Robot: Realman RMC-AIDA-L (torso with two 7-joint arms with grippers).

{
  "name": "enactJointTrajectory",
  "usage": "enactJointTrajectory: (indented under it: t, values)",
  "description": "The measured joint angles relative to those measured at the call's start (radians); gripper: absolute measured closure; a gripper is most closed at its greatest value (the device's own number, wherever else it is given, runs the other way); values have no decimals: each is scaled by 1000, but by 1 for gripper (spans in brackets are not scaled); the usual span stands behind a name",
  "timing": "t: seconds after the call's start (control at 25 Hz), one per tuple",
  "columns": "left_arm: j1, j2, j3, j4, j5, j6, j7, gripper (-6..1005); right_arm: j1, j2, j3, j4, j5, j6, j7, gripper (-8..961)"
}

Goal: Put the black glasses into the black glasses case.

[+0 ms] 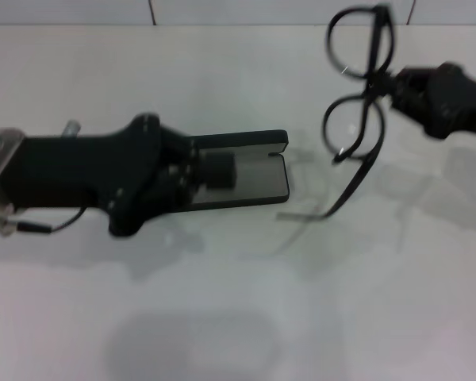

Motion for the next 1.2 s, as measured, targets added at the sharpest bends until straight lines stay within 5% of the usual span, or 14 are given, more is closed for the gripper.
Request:
enactJointTrajectory:
  t: [0.2,0.52,0.8,1.2]
  values:
    - [22,12,48,-12,27,-2,-3,1000,-10,0,84,-9,2,-11,4,909]
    - [8,-52,38,-90,166,-145,85,1000,2,3,92,-3,56,-73,36,907]
    - [-32,-93,58,-143,201,-177,164,1000,57,11,-7,94,56,-43,15,905]
    - [-65,-92,84,-238,205,-247,210,1000,105,13,-67,193,56,3,-25,903]
